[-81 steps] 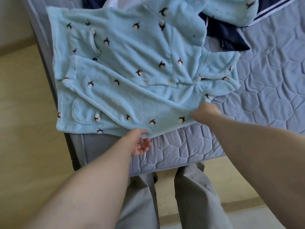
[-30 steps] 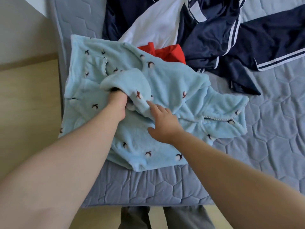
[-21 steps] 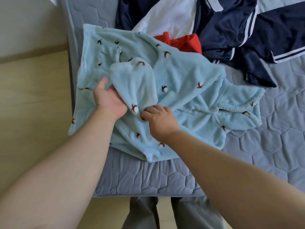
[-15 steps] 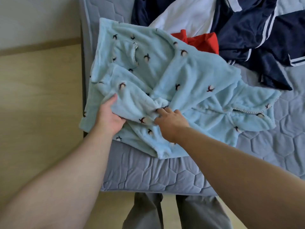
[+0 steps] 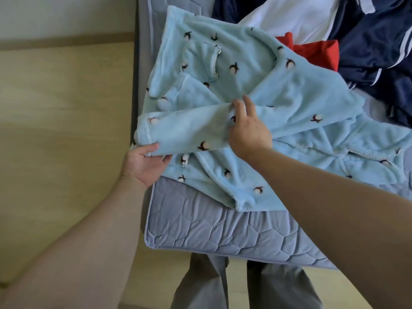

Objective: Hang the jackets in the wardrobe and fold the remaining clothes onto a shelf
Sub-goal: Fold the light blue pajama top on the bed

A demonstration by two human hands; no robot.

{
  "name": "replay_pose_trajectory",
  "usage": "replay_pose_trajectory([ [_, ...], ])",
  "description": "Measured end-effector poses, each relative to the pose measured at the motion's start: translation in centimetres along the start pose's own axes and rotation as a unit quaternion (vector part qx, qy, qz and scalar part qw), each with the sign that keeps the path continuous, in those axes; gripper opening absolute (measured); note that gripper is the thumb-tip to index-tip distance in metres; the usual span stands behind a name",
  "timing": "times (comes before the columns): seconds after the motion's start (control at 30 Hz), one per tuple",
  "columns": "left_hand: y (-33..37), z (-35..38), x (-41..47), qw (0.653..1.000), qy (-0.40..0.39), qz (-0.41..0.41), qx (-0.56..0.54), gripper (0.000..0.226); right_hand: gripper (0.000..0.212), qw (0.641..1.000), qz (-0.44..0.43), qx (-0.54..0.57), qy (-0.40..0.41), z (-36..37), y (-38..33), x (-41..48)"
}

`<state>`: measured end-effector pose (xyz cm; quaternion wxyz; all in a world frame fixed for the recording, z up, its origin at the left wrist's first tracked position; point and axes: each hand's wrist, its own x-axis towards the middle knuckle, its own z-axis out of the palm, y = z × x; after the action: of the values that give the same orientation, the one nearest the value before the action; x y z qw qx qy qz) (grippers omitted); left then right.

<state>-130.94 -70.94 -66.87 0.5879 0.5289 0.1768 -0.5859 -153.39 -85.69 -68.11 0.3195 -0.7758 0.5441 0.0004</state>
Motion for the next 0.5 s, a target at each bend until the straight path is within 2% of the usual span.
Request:
replay_pose_trajectory([
  [0.07,-0.7,-1.0,1.4,0.98,0.162,-0.072,0.087,0.03,0.063,0.996,0.008,-0.037,-0.084,0.4,-0.2,0.6],
  [0.13,-1.3,-1.1,2.6,0.908,0.282,-0.132,0.279,0.023,0.074,0.983,0.015,-0.092,-0.157,0.9,-0.2,0.7],
  [0.17,-1.5,-0.5,3.1,0.863,0.314,-0.131,0.374,0.024,0.075,0.98,0.014,-0.106,-0.168,1.0,-0.1,0.6],
  [0.2,-1.6,0.2,3.5,0.805,0.352,-0.092,0.468,0.033,0.073,0.981,0.011,-0.107,-0.161,1.1,0.1,0.5],
  [0.27,-1.3,2.3,3.8,0.676,0.401,0.073,0.615,0.054,0.068,0.991,0.012,-0.076,-0.107,1.1,0.8,0.2],
  [0.3,-1.2,3.6,4.0,0.629,0.377,0.17,0.658,0.052,0.064,0.996,0.024,-0.046,-0.066,0.9,1.2,-0.1],
  [0.37,-1.4,6.4,4.4,0.572,0.251,0.29,0.725,0.041,0.049,0.995,0.083,0.037,0.032,0.6,2.4,-0.6],
  [0.43,-2.1,9.0,5.6,0.531,0.116,0.315,0.778,0.036,0.033,0.962,0.207,0.127,0.127,0.2,3.9,-0.7],
  [0.5,-2.8,11.6,6.9,0.491,0.026,0.295,0.819,0.044,0.033,0.888,0.367,0.207,0.185,-0.5,5.9,-0.2],
])
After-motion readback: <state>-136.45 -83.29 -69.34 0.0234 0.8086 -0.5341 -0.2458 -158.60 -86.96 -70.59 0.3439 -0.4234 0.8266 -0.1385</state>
